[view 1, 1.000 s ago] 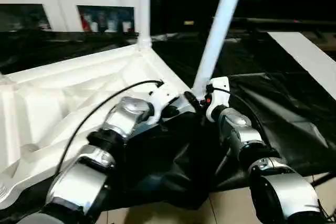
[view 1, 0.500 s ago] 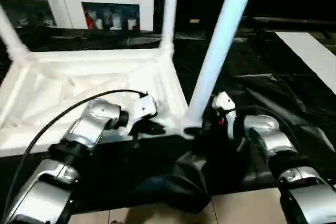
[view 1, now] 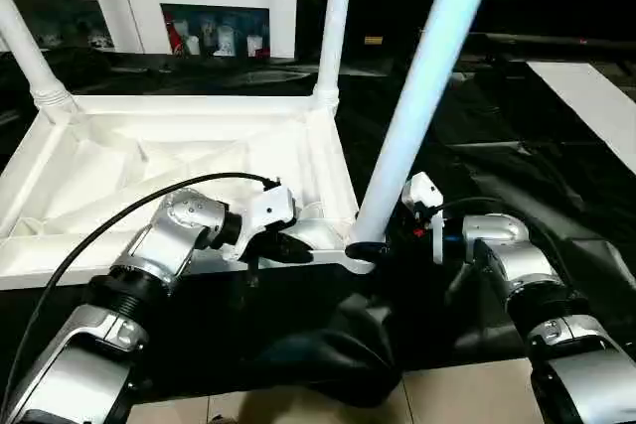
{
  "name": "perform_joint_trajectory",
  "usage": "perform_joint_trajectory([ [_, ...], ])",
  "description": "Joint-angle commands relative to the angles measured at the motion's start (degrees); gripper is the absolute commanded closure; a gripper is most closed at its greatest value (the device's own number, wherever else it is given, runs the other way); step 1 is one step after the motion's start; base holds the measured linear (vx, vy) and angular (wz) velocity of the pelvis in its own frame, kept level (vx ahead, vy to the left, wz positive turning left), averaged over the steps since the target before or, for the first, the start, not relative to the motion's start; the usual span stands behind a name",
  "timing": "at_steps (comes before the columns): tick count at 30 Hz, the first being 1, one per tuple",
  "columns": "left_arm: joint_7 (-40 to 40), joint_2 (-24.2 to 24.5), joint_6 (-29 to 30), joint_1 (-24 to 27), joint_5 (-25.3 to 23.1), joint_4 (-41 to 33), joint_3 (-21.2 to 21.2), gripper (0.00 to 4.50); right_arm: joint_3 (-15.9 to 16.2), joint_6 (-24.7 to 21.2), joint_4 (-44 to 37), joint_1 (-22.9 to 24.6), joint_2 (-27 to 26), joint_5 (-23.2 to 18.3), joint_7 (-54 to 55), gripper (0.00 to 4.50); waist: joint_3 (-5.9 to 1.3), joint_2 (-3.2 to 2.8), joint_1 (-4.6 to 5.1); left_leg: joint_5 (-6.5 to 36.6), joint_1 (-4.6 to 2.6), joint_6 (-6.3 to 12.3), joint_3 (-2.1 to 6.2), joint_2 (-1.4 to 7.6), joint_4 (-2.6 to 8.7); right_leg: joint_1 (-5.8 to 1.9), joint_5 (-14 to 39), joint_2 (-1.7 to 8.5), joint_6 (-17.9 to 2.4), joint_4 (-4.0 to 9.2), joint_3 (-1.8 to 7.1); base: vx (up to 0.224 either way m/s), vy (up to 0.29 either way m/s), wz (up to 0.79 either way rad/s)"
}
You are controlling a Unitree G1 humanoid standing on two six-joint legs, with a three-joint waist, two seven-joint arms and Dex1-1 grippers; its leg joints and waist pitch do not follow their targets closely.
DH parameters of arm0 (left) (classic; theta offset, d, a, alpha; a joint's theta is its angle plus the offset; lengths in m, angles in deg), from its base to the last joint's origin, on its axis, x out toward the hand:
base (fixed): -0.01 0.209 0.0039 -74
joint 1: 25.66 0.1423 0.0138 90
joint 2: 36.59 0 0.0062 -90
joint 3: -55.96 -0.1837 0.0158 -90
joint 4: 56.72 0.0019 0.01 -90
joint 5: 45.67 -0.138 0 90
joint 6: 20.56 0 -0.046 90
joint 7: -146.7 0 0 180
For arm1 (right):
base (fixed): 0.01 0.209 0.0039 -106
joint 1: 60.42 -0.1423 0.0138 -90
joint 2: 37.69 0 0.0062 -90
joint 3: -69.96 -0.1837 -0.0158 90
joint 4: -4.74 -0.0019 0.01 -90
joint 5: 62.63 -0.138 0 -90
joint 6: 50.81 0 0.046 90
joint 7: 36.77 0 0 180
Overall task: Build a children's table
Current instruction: Rotate leg to tighten
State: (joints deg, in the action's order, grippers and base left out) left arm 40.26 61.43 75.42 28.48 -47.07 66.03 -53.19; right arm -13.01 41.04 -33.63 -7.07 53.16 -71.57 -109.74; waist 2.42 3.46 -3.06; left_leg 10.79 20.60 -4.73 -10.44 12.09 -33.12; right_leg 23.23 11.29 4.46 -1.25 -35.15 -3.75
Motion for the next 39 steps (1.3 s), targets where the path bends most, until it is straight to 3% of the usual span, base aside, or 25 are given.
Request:
perform_joint_trajectory([
  [1, 2.11, -0.32, 0.25, 0.69, 0.37, -1.39, -1.52, 4.50, -0.05, -0.09, -1.17, 0.74, 0.66, 0.15, -0.20, 1.18, -3.42, -0.61, -0.04, 6.44, -0.42, 4.13, -0.23, 1.74, 3.18, -3.31, 1.20, 3.28, -16.06, 2.96, 2.52, 0.000, 0.000, 0.00],
  [7, 2.04, -0.26, 0.08, 0.92, 0.06, -1.05, -1.69, 4.50, 0.13, -0.45, -1.81, 1.40, 0.83, 0.38, -0.05, 1.69, -3.53, -0.56, -0.10, 5.54, -0.44, 4.24, -0.23, 1.66, 3.07, -3.37, 0.13, 3.22, -15.90, 2.82, 2.52, 0.000, 0.000, 0.00],
  [12, -0.06, -1.22, 0.79, 0.93, -0.15, -0.57, -1.25, 4.50, -1.25, -1.10, -0.98, 1.58, -0.28, -0.07, 2.90, 1.78, -3.47, -0.60, -0.05, 5.83, -0.43, 4.10, -0.24, 1.65, 3.11, -3.35, 0.59, 3.22, -15.97, 2.88, 2.53, 0.000, 0.000, 0.00],
  [14, -1.18, -1.73, 1.09, 0.69, -0.42, -0.01, -1.12, 4.50, -1.85, -1.09, -0.27, 1.52, -0.85, -0.15, 4.84, 1.79, -3.32, -0.57, 0.01, 7.53, -0.50, 3.35, -0.17, 1.65, 3.24, -3.20, 3.41, 3.30, -15.39, 3.18, 2.56, 0.000, 0.000, 0.00],
  [18, -11.04, -5.66, 3.21, -1.58, -2.03, 4.78, 0.69, 4.50, -5.42, 0.45, 3.92, 1.19, -5.05, 0.22, 21.12, 1.80, -2.85, -0.53, 0.73, 11.45, -0.56, 1.08, 0.04, 1.40, 3.61, -2.73, 11.28, 3.44, -13.35, 4.09, 2.72, 0.000, 0.000, 0.00],
  [20, -15.12, -7.20, 3.83, -2.66, -2.77, 6.71, 1.29, 4.50, -6.69, 0.95, 5.44, 0.89, -6.62, 0.27, 27.61, 1.80, -2.90, -0.34, 1.10, 14.09, -0.80, -0.68, 0.41, 1.30, 3.82, -2.74, 17.48, 3.57, -11.14, 4.67, 2.71, 0.000, 0.000, 0.00],
  [22, -18.73, -8.89, 4.88, -3.73, -2.83, 8.58, 2.16, 4.50, -7.79, 1.33, 6.92, 0.40, -7.98, 0.17, 33.41, 1.80, -2.94, -0.43, 1.29, 13.82, -0.70, -0.48, 0.47, 1.35, 3.85, -2.69, 16.90, 3.54, -10.82, 4.70, 2.73, 0.000, 0.000, 0.00],
  [23, -24.21, -11.63, 6.74, -5.40, -2.45, 11.43, 3.78, 4.50, -8.87, 1.48, 9.06, -0.49, -9.68, 0.39, 41.42, 1.80, -2.94, -0.43, 1.35, 13.94, -0.63, -0.22, 0.46, 1.31, 3.84, -2.71, 16.65, 3.45, -10.82, 4.76, 2.72, 0.000, 0.000, 0.00],
  [24, -27.45, -13.36, 7.89, -6.45, -2.15, 13.21, 4.75, 4.50, -9.40, 1.61, 10.43, -1.13, -10.68, 0.75, 46.59, 1.80, -2.83, -0.59, 1.61, 13.98, -0.89, -0.60, 0.20, 1.10, 3.74, -2.22, 16.38, 3.24, -11.01, 4.83, 2.85, 0.000, 0.000, 0.00],
  [25, -31.90, -15.39, 8.52, -7.97, -3.02, 15.78, 4.74, 4.50, -9.56, 1.79, 12.20, -2.34, -12.07, 1.41, 52.23, 1.80, -2.94, -0.48, 1.49, 14.15, -0.89, -1.09, 0.38, 1.00, 3.80, -2.40, 17.55, 3.29, -10.55, 4.94, 2.74, 0.000, 0.000, 0.00],
  [27, -34.14, -16.47, 8.56, -8.83, -3.99, 17.28, 4.16, 4.50, -9.38, 2.06, 13.22, -3.29, -12.97, 2.08, 55.37, 1.80, -3.16, -0.43, 1.31, 13.35, -0.85, -0.65, 0.37, 1.08, 3.69, -2.57, 15.54, 3.36, -10.69, 4.77, 2.76, 0.000, 0.000, 0.00],
  [31, -35.39, -17.06, 8.51, -9.48, -5.59, 18.50, 3.47, 4.50, -9.80, 2.56, 14.25, -4.38, -14.29, 2.25, 56.02, 1.80, -3.44, -0.39, 1.13, 9.60, -0.39, 2.15, 0.09, 0.85, 3.39, -3.04, 7.61, 3.22, -12.01, 4.16, 2.77, 0.000, 0.000, 0.00],
  [34, -34.78, -17.01, 7.41, -9.65, -6.22, 19.19, 3.26, 4.50, -11.08, 4.93, 13.79, -4.36, -15.36, 1.13, 52.65, 1.80, -3.29, -0.33, 1.00, 9.34, -0.35, 3.13, 0.07, 0.96, 3.44, -3.10, 7.83, 3.36, -12.33, 4.27, 2.70, 0.000, 0.000, 0.00],
  [37, -33.76, -16.44, 6.11, -9.66, -6.45, 19.57, 2.88, 4.50, -11.13, 8.13, 13.15, -4.25, -15.10, 0.56, 50.64, 1.09, -3.29, -0.34, 0.89, 10.02, -0.40, 3.03, 0.12, 1.10, 3.51, -3.11, 8.92, 3.41, -12.32, 4.34, 2.68, 0.000, 0.000, 0.00],
  [39, -32.55, -15.94, 5.55, -9.35, -6.11, 19.19, 2.76, 4.50, -10.88, 9.00, 12.69, -4.13, -14.37, 0.35, 49.68, 1.02, -3.23, -0.29, 0.98, 10.24, -0.35, 3.05, 0.14, 1.09, 3.59, -3.10, 8.82, 3.35, -12.35, 4.35, 2.63, 0.000, 0.000, 0.00],
])
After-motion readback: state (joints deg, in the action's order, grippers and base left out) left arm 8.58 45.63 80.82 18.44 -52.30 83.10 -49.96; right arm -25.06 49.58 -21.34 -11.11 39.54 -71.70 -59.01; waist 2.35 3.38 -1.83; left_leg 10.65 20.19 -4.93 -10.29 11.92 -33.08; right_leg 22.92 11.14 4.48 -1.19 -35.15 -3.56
